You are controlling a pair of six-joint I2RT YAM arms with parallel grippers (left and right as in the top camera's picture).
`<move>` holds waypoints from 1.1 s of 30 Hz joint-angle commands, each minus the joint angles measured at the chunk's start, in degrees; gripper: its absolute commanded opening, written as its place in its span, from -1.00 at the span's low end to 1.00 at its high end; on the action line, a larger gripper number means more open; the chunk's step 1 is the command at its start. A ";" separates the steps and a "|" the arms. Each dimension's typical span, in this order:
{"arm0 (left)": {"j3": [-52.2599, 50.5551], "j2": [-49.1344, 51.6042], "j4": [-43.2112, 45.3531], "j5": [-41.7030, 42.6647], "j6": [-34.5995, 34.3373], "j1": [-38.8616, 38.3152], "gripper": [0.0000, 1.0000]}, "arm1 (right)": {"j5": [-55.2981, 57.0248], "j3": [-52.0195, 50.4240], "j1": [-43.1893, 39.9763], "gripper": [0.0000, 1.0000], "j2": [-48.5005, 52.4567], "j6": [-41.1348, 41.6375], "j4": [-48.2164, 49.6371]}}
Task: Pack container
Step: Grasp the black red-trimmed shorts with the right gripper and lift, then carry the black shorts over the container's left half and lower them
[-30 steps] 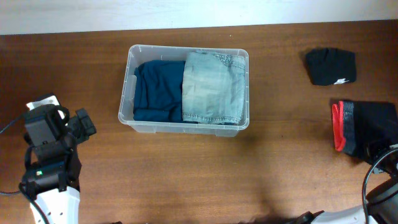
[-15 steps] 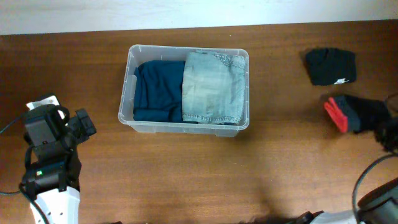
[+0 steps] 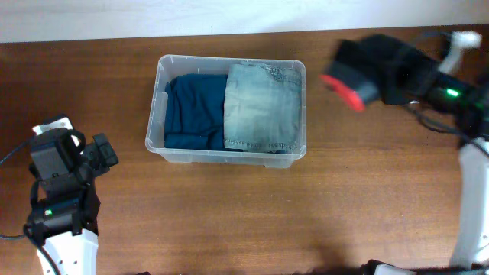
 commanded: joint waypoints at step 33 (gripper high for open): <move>-0.15 0.13 0.11 0.39 -0.76 0.31 0.99 | 11.04 4.42 49.94 -0.92 21.77 10.56 39.82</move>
